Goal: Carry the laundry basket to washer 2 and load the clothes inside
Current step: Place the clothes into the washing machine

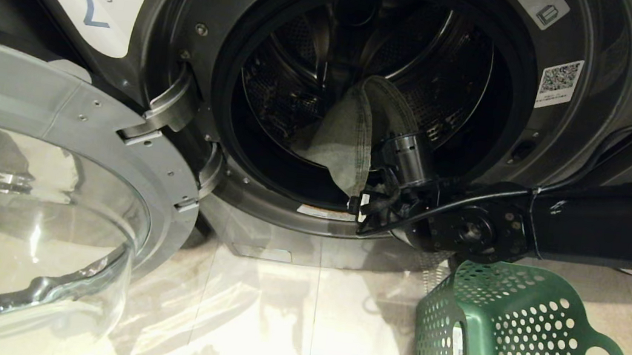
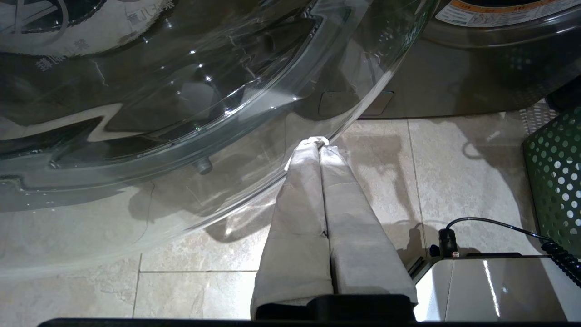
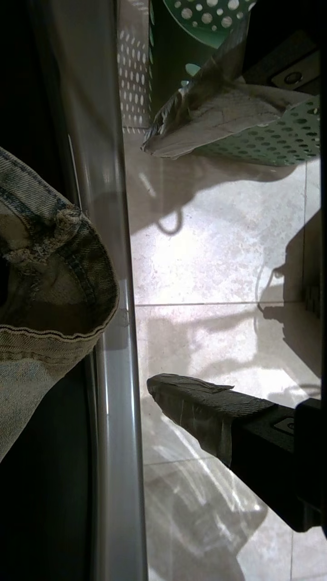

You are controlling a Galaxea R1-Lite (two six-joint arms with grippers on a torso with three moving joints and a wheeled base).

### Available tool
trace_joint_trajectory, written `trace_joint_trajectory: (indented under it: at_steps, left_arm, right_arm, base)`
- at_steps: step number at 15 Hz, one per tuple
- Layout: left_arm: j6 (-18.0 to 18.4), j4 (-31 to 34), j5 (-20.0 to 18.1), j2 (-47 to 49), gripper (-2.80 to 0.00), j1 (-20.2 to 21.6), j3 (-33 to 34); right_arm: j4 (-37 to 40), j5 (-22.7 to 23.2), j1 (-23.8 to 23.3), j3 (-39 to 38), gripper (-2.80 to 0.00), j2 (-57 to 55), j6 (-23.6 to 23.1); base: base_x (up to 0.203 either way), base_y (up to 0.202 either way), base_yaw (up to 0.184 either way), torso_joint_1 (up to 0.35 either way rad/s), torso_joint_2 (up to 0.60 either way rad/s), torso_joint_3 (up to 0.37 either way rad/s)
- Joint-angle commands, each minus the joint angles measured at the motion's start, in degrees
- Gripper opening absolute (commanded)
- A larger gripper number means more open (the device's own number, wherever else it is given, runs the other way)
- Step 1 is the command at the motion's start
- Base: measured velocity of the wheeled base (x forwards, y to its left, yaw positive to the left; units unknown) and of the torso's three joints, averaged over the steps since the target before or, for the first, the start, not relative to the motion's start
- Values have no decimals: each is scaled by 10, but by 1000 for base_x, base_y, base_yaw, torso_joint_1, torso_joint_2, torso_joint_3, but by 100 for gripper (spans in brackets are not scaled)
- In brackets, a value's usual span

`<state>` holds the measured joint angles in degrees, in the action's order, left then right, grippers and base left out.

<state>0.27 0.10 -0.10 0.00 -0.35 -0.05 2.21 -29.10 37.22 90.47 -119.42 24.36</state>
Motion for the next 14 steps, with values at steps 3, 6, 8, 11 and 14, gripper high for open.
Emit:
trace_joint_trajectory:
  at_steps: [3,6,8,11,14]
  left_arm:
    - [0,0,0,1,-280,0,0]
    - [0,0,0,1,-280,0,0]
    - [0,0,0,1,-280,0,0]
    - [0,0,0,1,-280,0,0]
    - [0,0,0,1,-280,0,0]
  right_arm:
    - [0,9,-9,58,0,-52,-17]
    - [0,25,-22,116,0,-94,-51]
    - [-1,23,-36,123,0,-102,-114]
    - [-1,20,-45,166,0,-123,-144]
    - [-19,-14,-45,219,0,-139,-182]
  base:
    - [0,0,0,0,0,0]
    - [0,0,0,0,0,0]
    - [0,0,0,0,0,0]
    - [0,0,0,0,0,0]
    - [0,0,0,0,0,0]
